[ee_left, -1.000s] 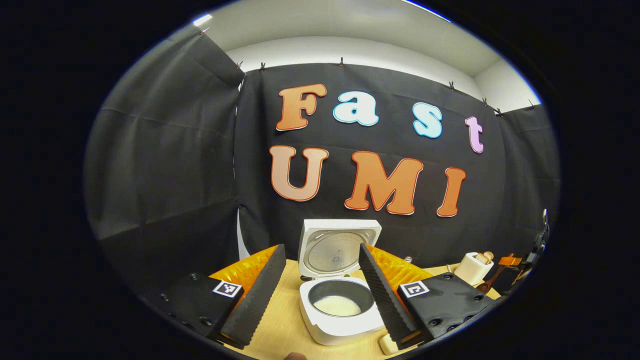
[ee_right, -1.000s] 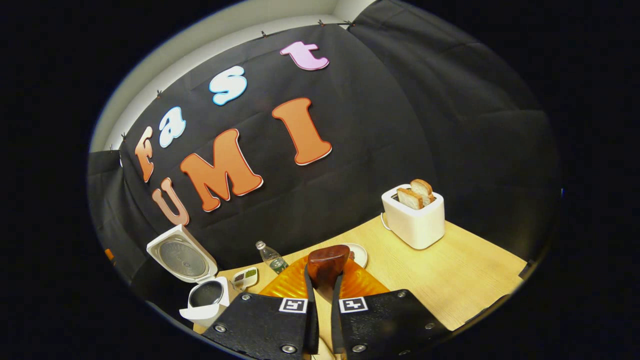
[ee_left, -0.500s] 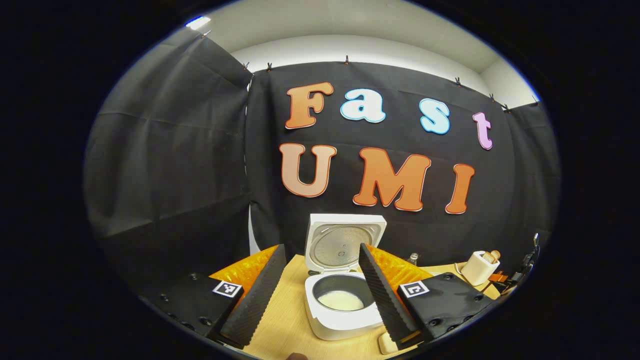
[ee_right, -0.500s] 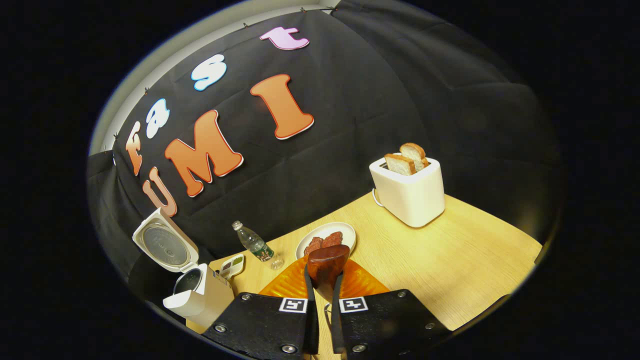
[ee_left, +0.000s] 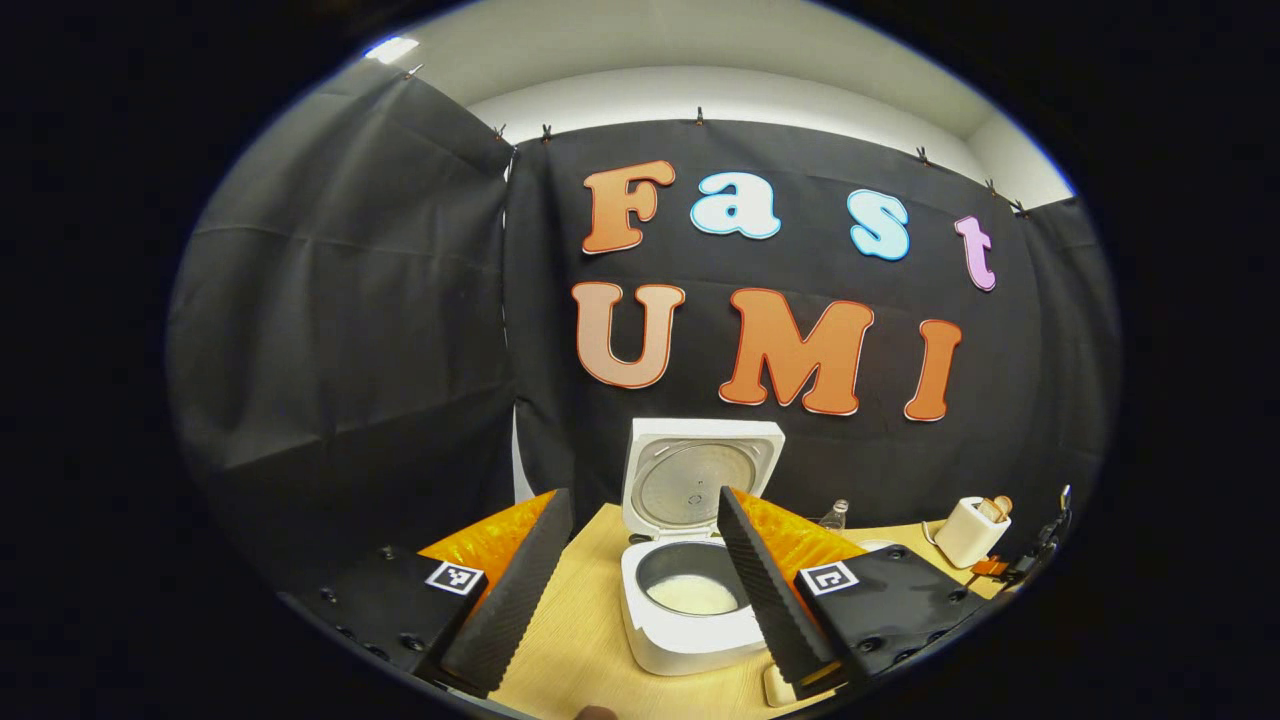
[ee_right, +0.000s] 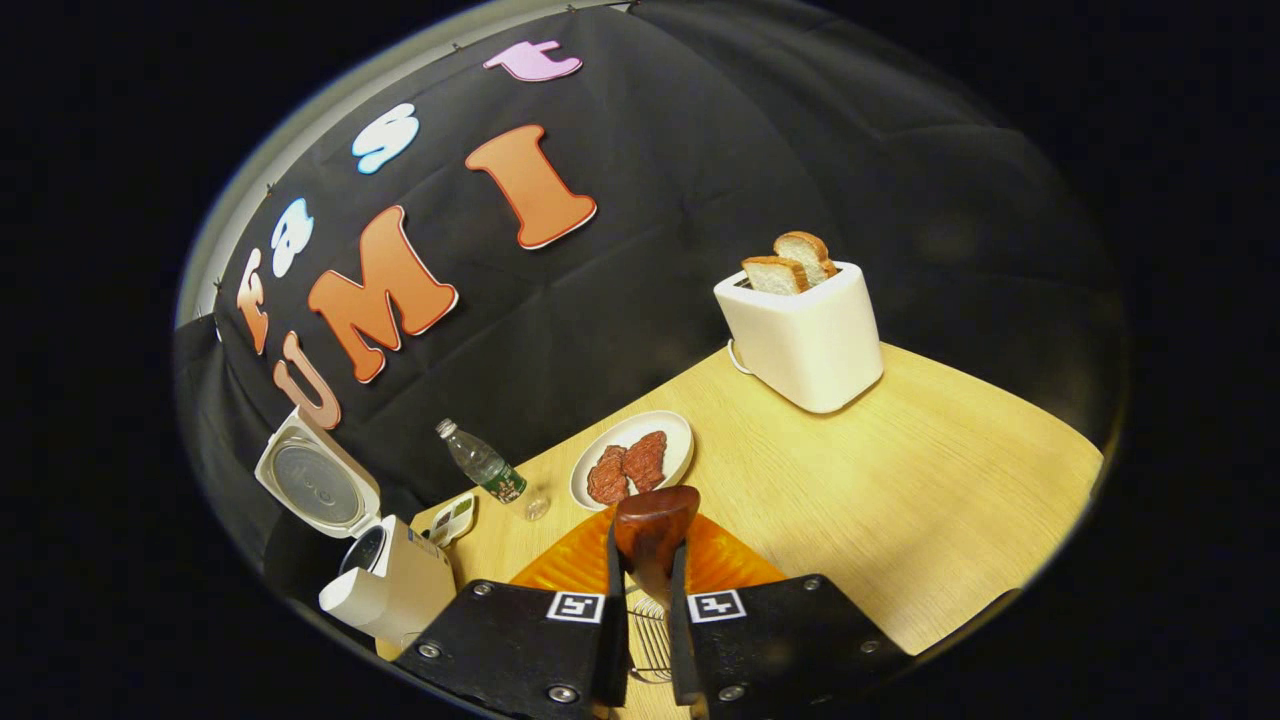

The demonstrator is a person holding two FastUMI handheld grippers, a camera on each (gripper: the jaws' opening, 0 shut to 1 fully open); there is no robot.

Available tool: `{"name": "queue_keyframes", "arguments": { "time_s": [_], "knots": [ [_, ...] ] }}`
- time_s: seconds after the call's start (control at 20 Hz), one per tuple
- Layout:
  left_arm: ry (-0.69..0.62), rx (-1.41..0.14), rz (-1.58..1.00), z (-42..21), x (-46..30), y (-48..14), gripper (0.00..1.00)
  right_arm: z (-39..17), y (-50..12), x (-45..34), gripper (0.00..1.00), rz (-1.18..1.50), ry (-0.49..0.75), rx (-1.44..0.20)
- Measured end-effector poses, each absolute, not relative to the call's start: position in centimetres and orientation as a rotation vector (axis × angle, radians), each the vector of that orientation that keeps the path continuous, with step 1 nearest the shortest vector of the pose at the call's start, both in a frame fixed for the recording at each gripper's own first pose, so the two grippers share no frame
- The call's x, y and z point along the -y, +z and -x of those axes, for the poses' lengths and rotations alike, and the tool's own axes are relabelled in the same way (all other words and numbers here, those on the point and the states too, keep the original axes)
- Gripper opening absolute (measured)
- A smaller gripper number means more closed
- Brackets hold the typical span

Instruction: Close the left gripper, press the button to open the rice cooker; take a wooden spoon from the chopstick holder with the right hand, scoop a spoonful of rice and pour it into the rice cooker, then put the wooden spoon back into the chopstick holder.

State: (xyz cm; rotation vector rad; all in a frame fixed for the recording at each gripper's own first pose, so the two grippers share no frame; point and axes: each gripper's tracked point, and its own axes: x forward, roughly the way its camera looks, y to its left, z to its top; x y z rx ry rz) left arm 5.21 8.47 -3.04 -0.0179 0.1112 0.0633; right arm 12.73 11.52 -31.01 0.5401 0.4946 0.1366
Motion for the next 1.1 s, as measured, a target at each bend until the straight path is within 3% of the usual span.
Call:
{"name": "queue_keyframes", "arguments": {
  "time_s": [0.15, 0.25, 0.35, 0.5, 0.55, 0.8, 1.1],
  "knots": [
    [0.062, -0.114, 0.013, -5.1, -8.4, -3.2, 0.99, -12.5, -31.1, -10.1, 0.22, -0.547, 0.090, -0.507],
    [0.059, -0.116, 0.014, -5.1, -8.4, -3.3, 0.99, -12.2, -31.2, -8.9, 0.34, -0.517, 0.070, -0.509],
    [0.052, -0.122, 0.014, -5.2, -8.2, -3.3, 0.99, -11.0, -30.7, -8.0, 0.50, -0.470, 0.052, -0.516],
    [0.044, -0.117, 0.023, -5.9, -7.9, -2.6, 0.99, -9.8, -28.7, -7.4, 0.90, -0.384, 0.061, -0.500],
    [0.033, -0.115, 0.025, -6.2, -7.5, -2.1, 0.99, -9.5, -27.7, -7.0, 0.94, -0.345, 0.056, -0.488],
    [-0.013, -0.090, -0.018, -9.1, -6.0, 1.1, 0.99, -7.2, -22.9, -6.8, 0.95, -0.257, 0.070, -0.445],
    [-0.076, -0.081, 0.017, -17.1, -2.9, 5.6, 0.98, -5.3, -19.6, -6.9, 0.95, -0.263, 0.083, -0.393]
  ]
}}
